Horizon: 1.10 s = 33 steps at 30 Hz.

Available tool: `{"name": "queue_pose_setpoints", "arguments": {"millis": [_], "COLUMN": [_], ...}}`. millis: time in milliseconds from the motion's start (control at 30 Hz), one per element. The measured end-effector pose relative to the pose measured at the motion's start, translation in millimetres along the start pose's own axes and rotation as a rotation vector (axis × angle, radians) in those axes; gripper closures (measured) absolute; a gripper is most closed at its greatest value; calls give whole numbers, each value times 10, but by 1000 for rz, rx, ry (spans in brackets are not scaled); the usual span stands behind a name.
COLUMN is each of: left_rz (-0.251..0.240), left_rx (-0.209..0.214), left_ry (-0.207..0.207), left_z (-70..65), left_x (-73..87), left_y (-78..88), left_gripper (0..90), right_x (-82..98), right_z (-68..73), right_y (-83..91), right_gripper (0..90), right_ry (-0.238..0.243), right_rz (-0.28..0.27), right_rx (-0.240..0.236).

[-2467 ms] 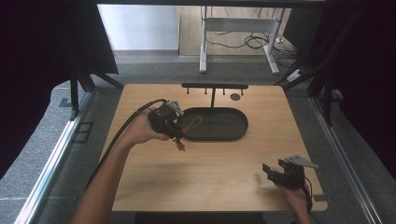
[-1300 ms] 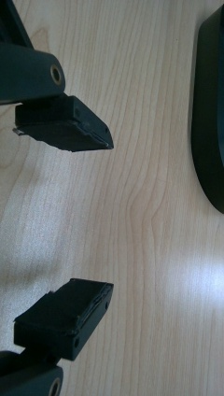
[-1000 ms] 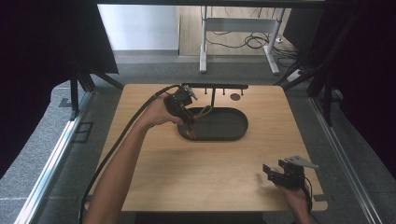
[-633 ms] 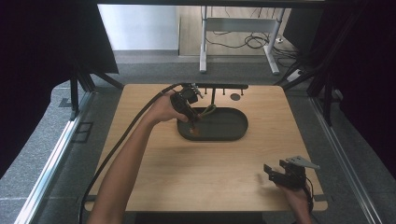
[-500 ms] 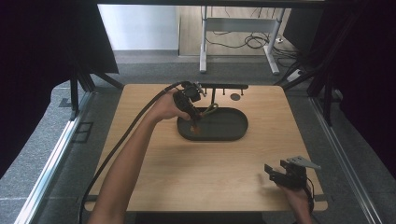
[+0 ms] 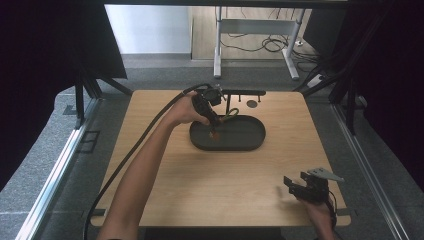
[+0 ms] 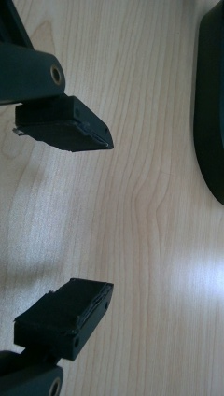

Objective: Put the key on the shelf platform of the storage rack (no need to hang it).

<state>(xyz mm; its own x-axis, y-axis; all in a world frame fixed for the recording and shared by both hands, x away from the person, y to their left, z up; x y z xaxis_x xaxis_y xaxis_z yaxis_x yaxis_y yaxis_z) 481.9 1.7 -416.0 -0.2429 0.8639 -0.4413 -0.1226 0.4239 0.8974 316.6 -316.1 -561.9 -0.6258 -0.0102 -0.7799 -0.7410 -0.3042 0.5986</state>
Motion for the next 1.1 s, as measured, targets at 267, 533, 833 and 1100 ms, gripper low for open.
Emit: {"name": "queue_pose_setpoints", "arguments": {"millis": [267, 533, 833, 1100], "left_rz": [1, 9, 28, 41], "left_rx": [-4, -1, -7, -12], "left_ry": [1, -3, 8, 33], "left_z": [67, 86, 121, 172], "left_x": [-42, -43, 0, 78], "left_y": [-44, -153, -278, -367], "left_gripper": [672, 671, 671, 668], "right_x": [12, 21, 24, 27], "right_z": [19, 21, 24, 15], "right_y": [-13, -21, -16, -21], "right_gripper": [264, 264, 264, 264], "right_ry": [8, 8, 10, 10], "right_rz": [7, 11, 10, 11], "right_rx": [-3, -4, -3, -3]}}
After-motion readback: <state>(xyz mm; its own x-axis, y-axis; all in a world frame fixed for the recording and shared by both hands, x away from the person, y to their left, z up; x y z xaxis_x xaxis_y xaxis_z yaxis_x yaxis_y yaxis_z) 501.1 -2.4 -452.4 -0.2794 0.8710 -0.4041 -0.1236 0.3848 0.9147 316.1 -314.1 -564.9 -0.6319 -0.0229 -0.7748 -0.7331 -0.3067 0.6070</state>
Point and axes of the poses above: each handheld gripper's, and its own axes: y roughly backward along the jaws, x roughly out of its underside, z roughly to its left, the point moved 6 cm from there along -y, roughly forward along the jaws, and after that the axes turned 5 degrees about -y, right-handed, at the moved point
